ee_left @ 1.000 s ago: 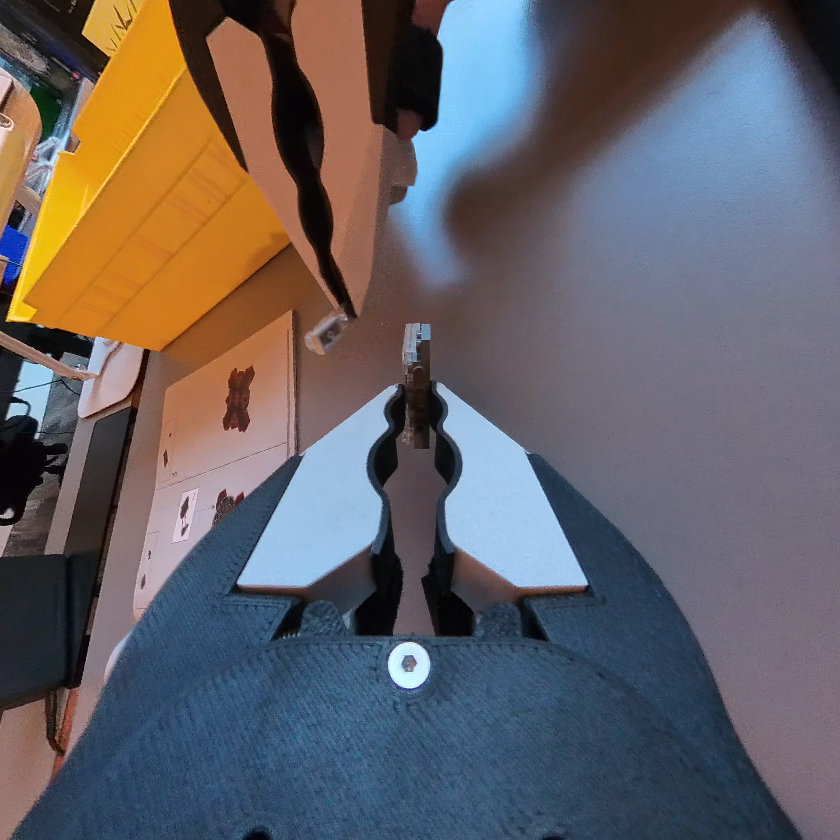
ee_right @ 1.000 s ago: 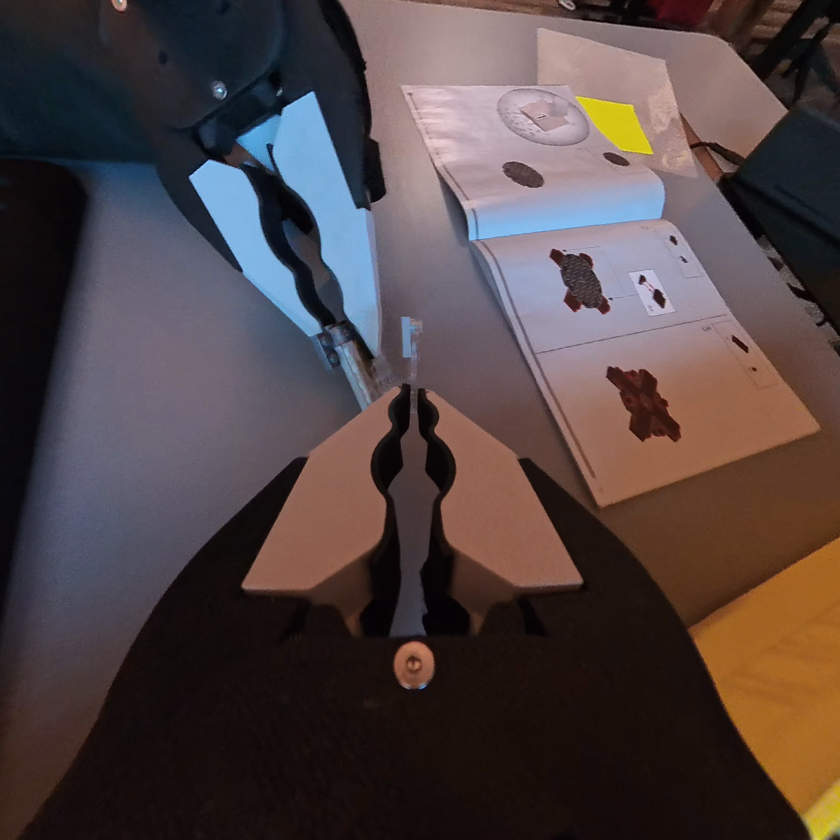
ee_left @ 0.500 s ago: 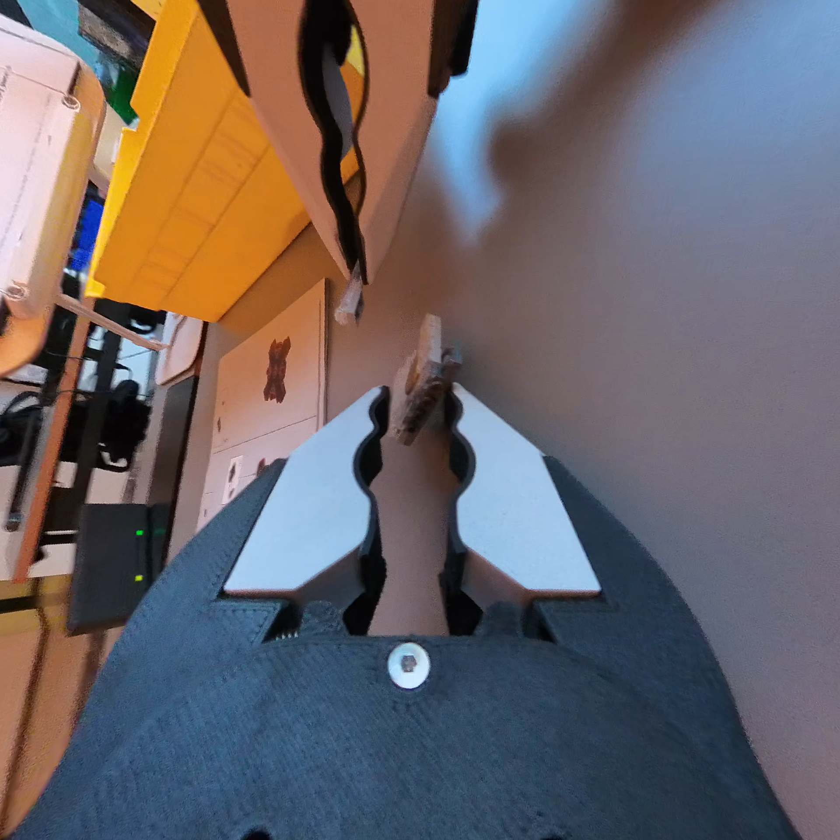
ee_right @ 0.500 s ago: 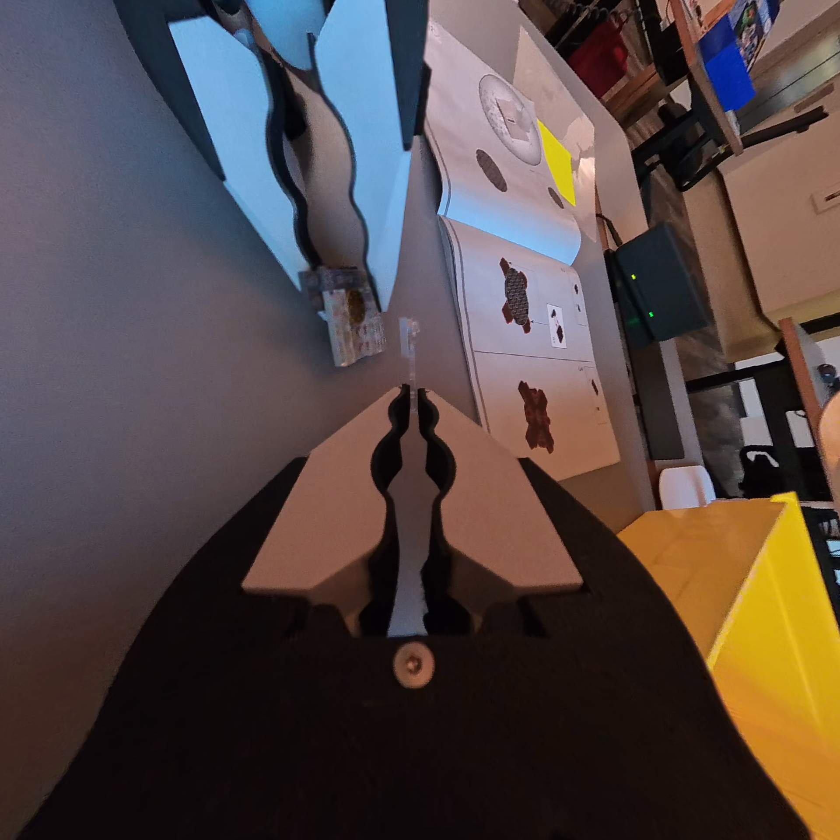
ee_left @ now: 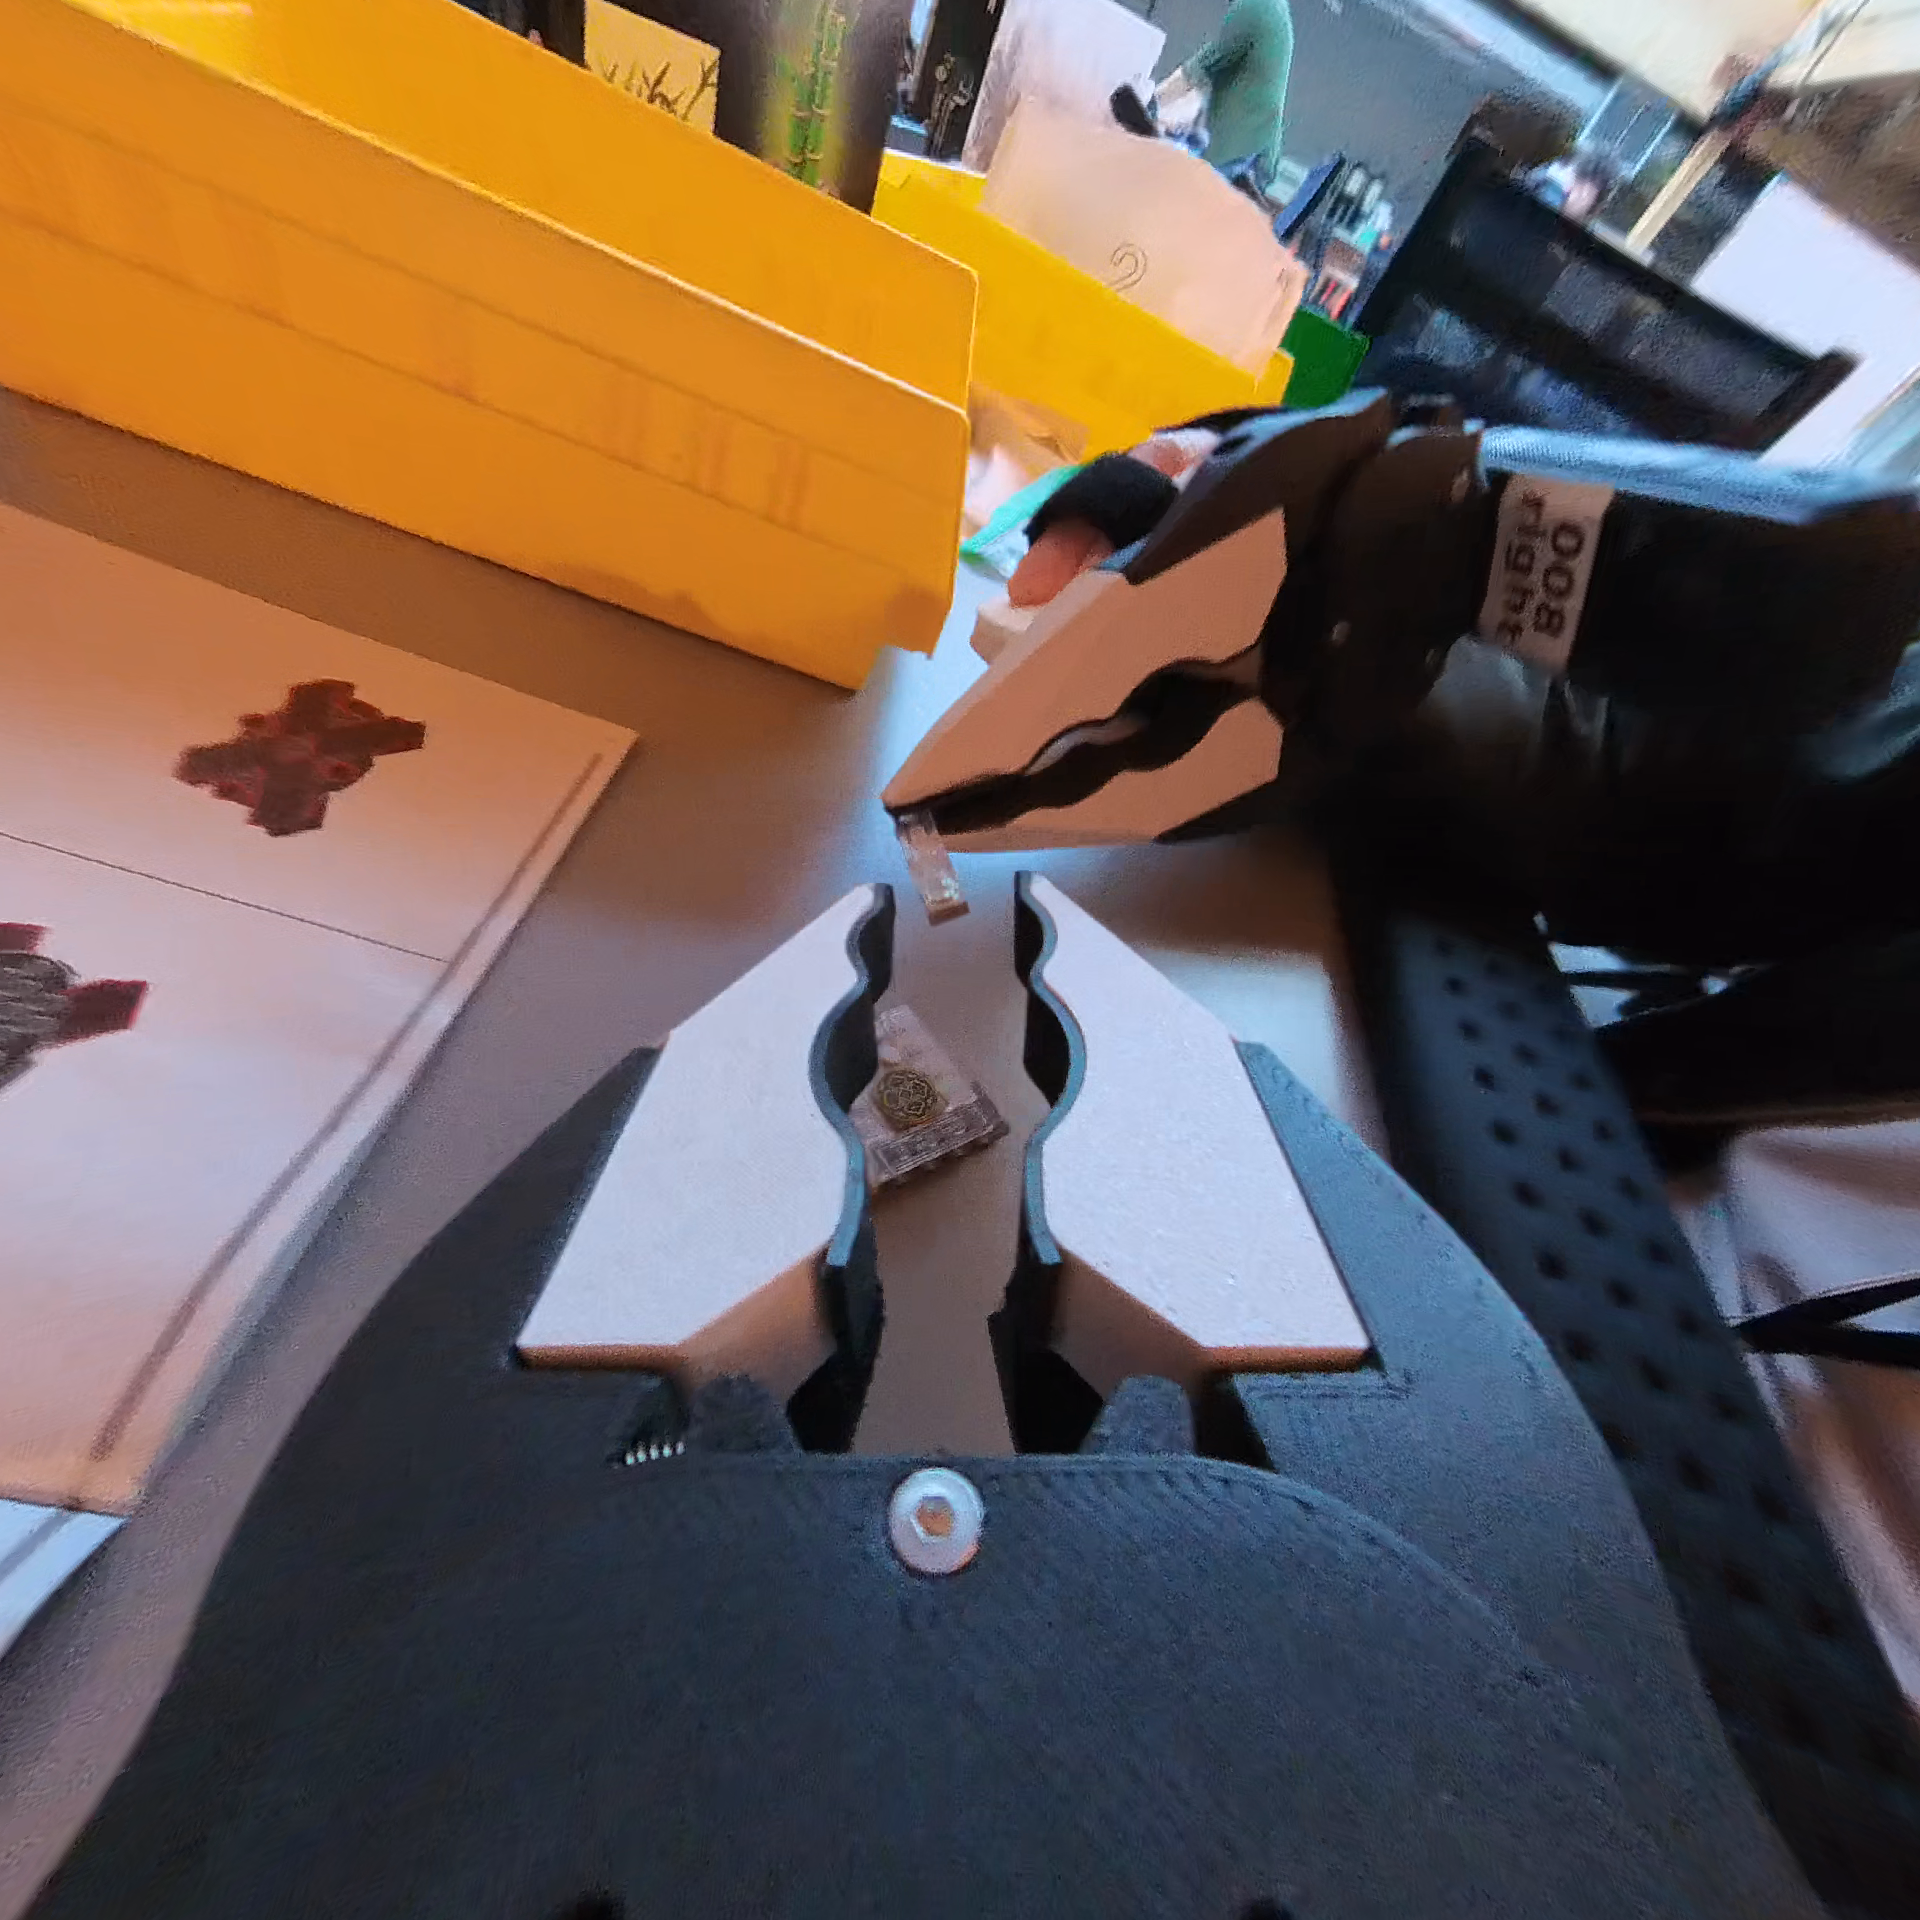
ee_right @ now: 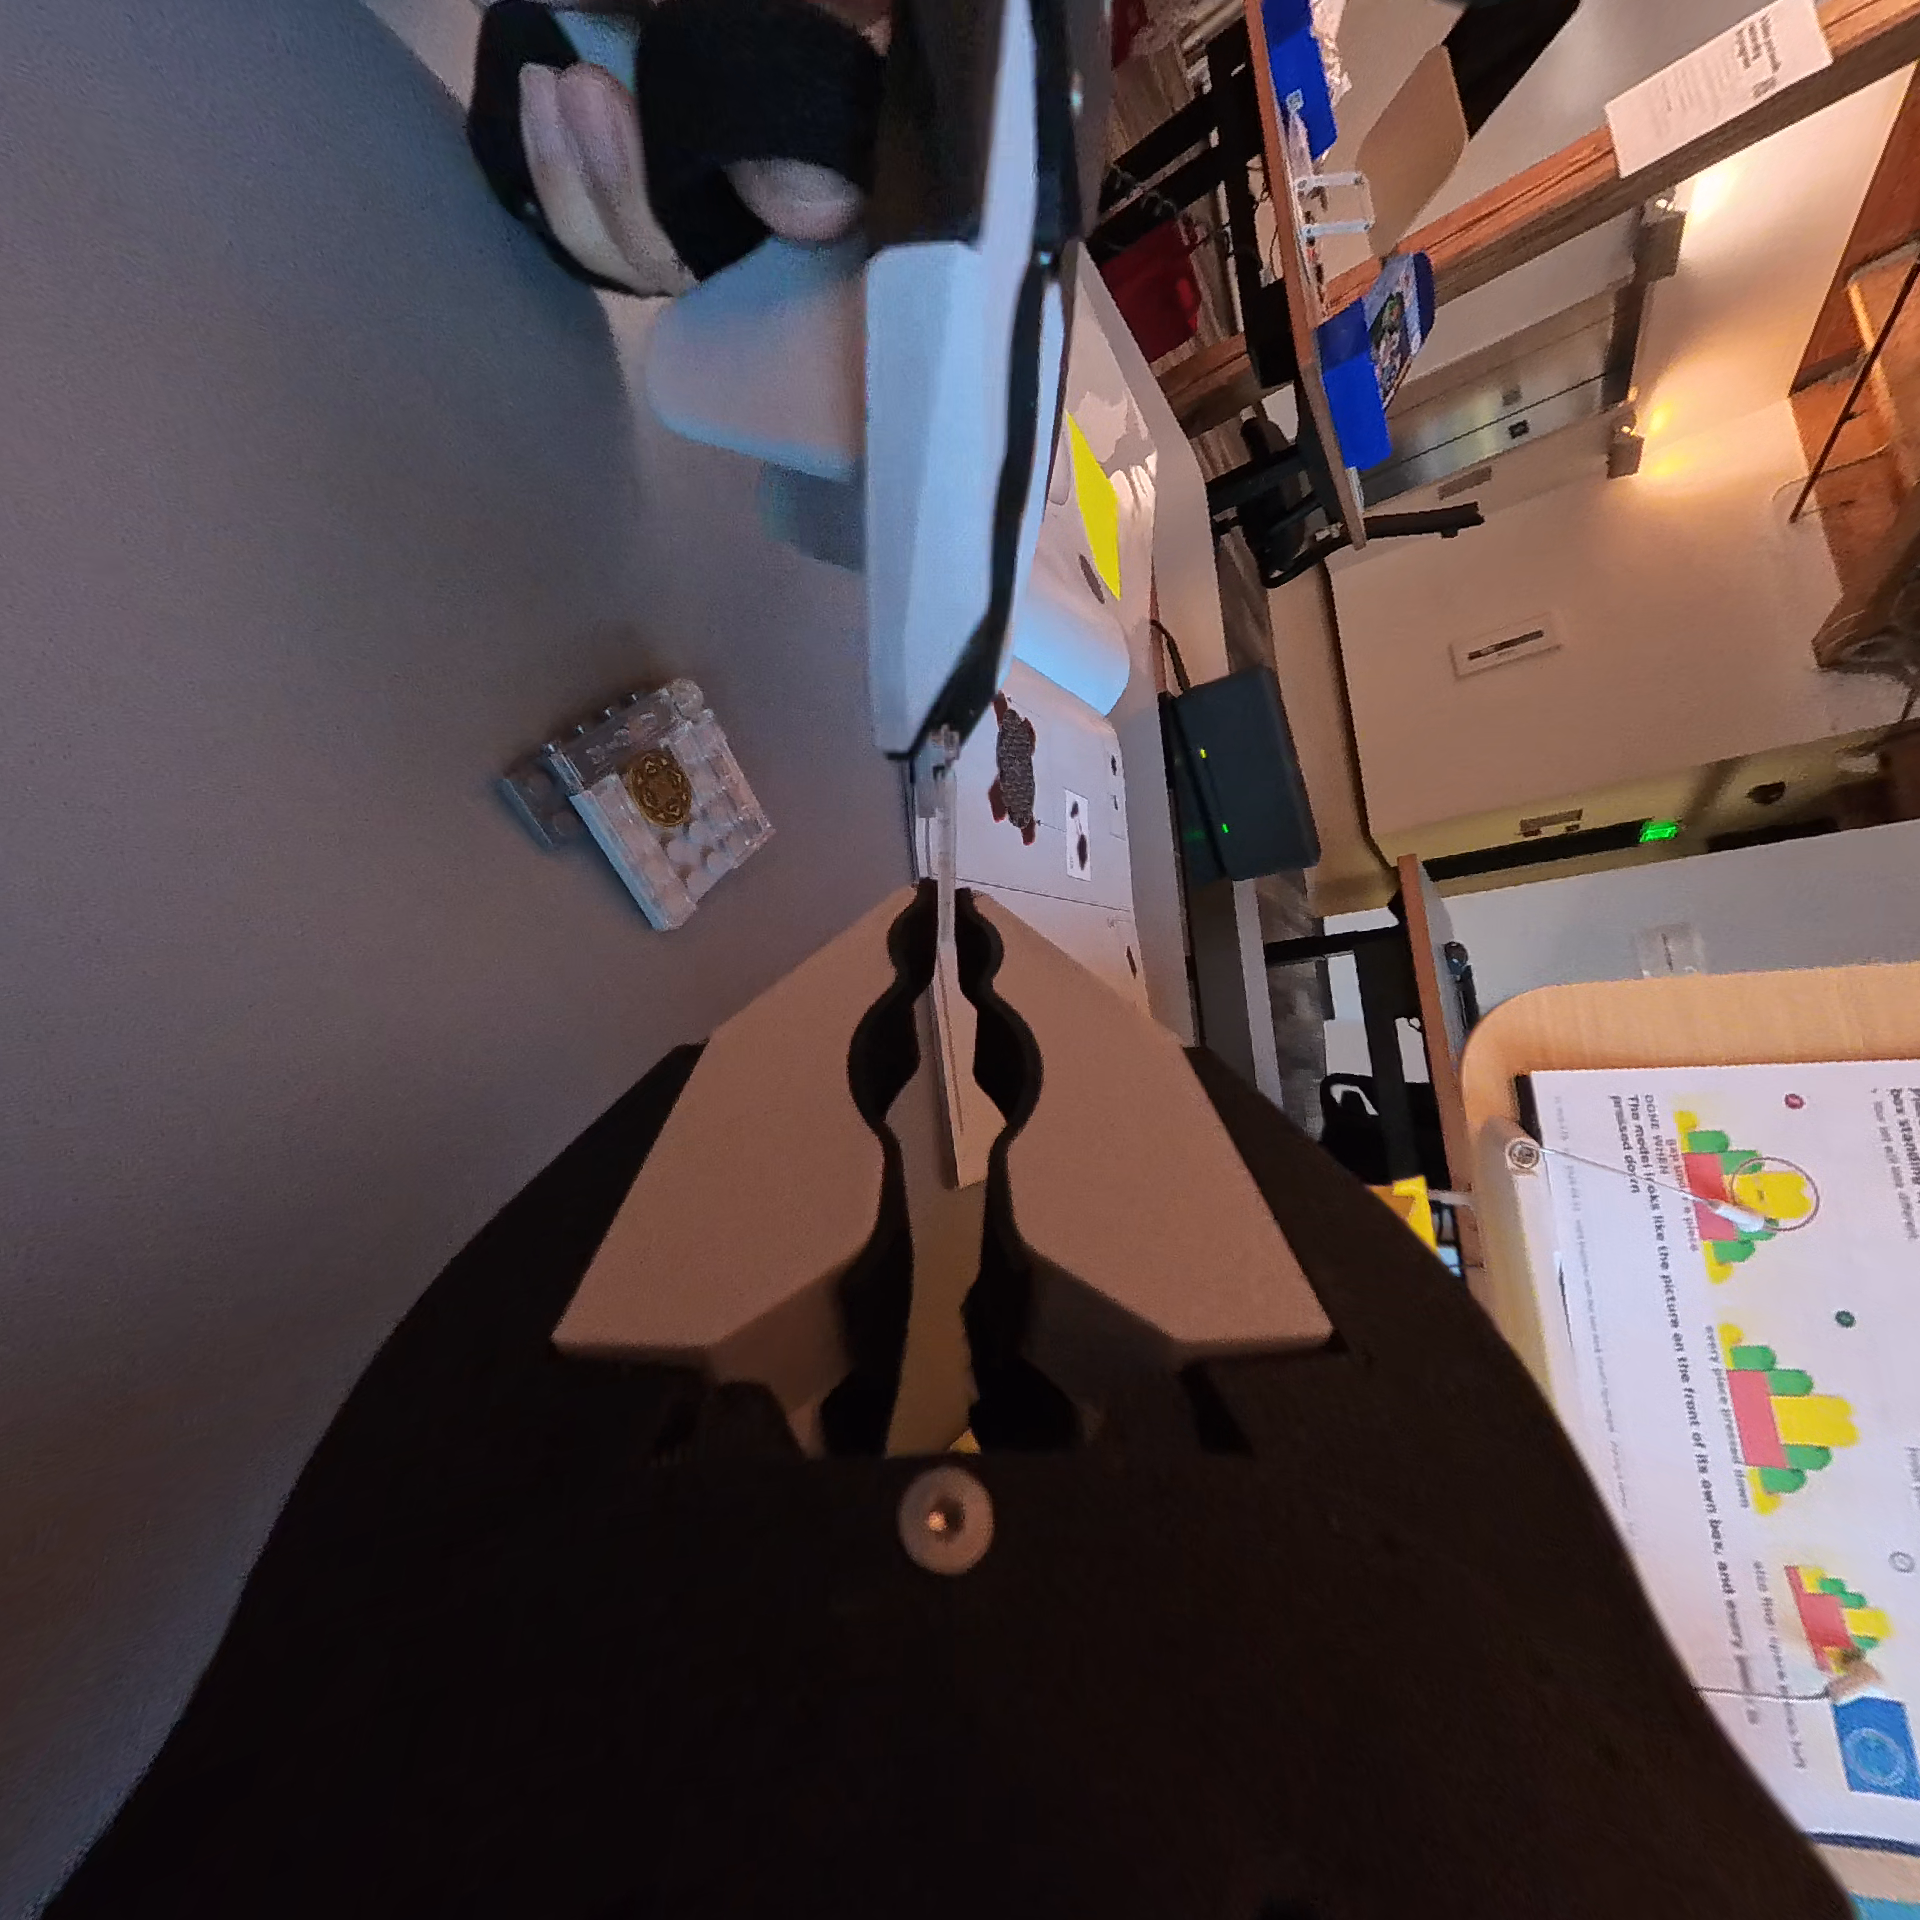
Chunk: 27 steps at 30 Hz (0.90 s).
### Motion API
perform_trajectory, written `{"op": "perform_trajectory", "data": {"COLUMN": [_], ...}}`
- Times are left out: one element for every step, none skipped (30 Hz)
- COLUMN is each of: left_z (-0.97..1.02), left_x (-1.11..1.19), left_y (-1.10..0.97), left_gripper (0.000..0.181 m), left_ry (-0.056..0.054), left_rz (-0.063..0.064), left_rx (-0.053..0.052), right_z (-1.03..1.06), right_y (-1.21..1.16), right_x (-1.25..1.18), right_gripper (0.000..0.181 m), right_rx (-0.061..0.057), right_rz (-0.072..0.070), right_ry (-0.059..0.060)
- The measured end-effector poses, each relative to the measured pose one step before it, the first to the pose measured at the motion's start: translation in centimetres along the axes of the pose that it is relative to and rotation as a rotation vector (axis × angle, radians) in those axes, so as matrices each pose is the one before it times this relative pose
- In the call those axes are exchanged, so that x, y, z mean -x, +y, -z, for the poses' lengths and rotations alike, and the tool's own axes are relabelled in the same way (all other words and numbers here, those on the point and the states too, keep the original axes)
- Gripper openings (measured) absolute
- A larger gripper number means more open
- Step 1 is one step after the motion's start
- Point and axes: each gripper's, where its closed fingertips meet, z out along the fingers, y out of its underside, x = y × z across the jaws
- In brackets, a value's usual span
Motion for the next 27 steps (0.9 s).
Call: {"op": "perform_trajectory", "data": {"left_z": [-0.046,-0.021,0.013,0.004,-0.052,-0.068,-0.052,-0.007,0.030,0.034,0.001,-0.003,-0.009,0.016,0.022,0.005,-0.029,-0.033,-0.042,-0.008,-0.012,-0.006,-0.017,-0.026,-0.014,0.008,0.038], "left_x": [0.048,0.056,0.153,0.186,0.109,0.131,0.126,0.078,0.046,0.036,0.044,0.039,0.018,0.022,0.001,-0.018,-0.011,-0.017,-0.024,0.034,0.080,0.052,0.018,0.033,0.011,-0.001,-0.030], "left_y": [-0.041,0.012,0.070,0.136,0.180,0.178,0.106,0.016,-0.013,-0.027,-0.022,0.008,0.012,-0.042,-0.040,0.010,0.043,0.041,0.032,0.024,0.057,0.055,0.063,0.089,0.053,0.023,-0.047], "left_gripper": [0.017,0.014,0.010,0.008,0.008,0.007,0.007,0.008,0.007,0.007,0.007,0.007,0.007,0.007,0.008,0.008,0.009,0.010,0.011,0.010,0.008,0.008,0.008,0.007,0.007,0.007,0.007], "left_ry": [0.0106,0.0037,-0.0061,-0.0104,-0.0080,-0.0109,-0.0128,-0.0095,-0.0061,-0.0042,-0.0038,-0.0028,-0.0009,-0.0003,0.0005,0.0012,0.0008,0.0001,0.0003,-0.0038,-0.0068,-0.0036,-0.0010,0.0004,0.0022,0.0036,0.0040], "left_rz": [0.0302,0.0160,0.0059,-0.0018,-0.0025,-0.0054,-0.0090,-0.0092,-0.0086,-0.0068,-0.0027,0.0005,0.0002,-0.0002,0.0005,0.0002,-0.0012,-0.0020,-0.0024,-0.0023,-0.0031,-0.0024,-0.0002,0.0027,0.0051,0.0046,0.0018], "left_rx": [-0.0053,-0.0018,0.0030,0.0076,0.0128,0.0129,0.0064,0.0012,0.0004,0.0002,0.0001,-0.0001,-0.0004,-0.0026,-0.0028,0.0007,0.0023,0.0026,0.0028,0.0022,0.0032,0.0045,0.0052,0.0056,0.0037,0.0015,-0.0011], "right_z": [-0.117,-0.109,-0.062,-0.031,-0.057,-0.081,-0.090,-0.079,-0.015,-0.013,-0.015,-0.044,-0.020,-0.008,-0.013,-0.008,-0.007,-0.025,-0.024,-0.012,0.001,0.000,-0.010,-0.023,-0.011,0.004,0.029], "right_y": [-0.037,-0.026,-0.019,-0.013,0.083,0.135,0.104,0.034,-0.029,-0.025,0.027,0.034,0.018,-0.017,-0.022,-0.020,-0.010,0.037,0.058,0.013,-0.038,0.013,0.023,0.018,0.020,-0.004,-0.042], "right_x": [0.207,0.217,0.093,0.082,0.098,0.049,0.016,0.047,-0.004,-0.034,-0.038,0.010,0.015,-0.045,-0.005,0.007,-0.027,0.011,-0.002,0.014,0.058,0.033,0.017,0.026,0.027,-0.004,-0.051], "right_gripper": [0.002,0.002,0.002,0.002,0.002,0.002,0.002,0.002,0.002,0.002,0.002,0.002,0.002,0.002,0.002,0.002,0.002,0.002,0.002,0.002,0.002,0.002,0.002,0.002,0.002,0.002,0.002], "right_rx": [0.0057,0.0028,0.0017,0.0000,0.0060,0.0084,0.0076,0.0053,0.0020,0.0022,0.0052,0.0055,0.0028,0.0009,0.0018,0.0016,0.0005,0.0028,0.0034,0.0000,-0.0031,0.0017,0.0023,0.0023,0.0009,-0.0012,-0.0031], "right_rz": [0.0103,0.0081,0.0056,0.0029,-0.0040,-0.0094,-0.0078,-0.0008,0.0049,0.0036,-0.0023,-0.0032,0.0005,0.0042,0.0030,-0.0001,-0.0018,-0.0017,-0.0015,-0.0001,0.0002,0.0035,0.0066,0.0043,-0.0006,-0.0059,-0.0130], "right_ry": [-0.0060,-0.0068,-0.0001,-0.0028,-0.0066,-0.0043,-0.0023,-0.0022,0.0023,0.0033,0.0018,-0.0015,-0.0003,0.0050,0.0013,-0.0006,0.0013,-0.0015,-0.0003,-0.0009,-0.0027,-0.0006,0.0010,0.0002,-0.0008,-0.0020,-0.0020]}}
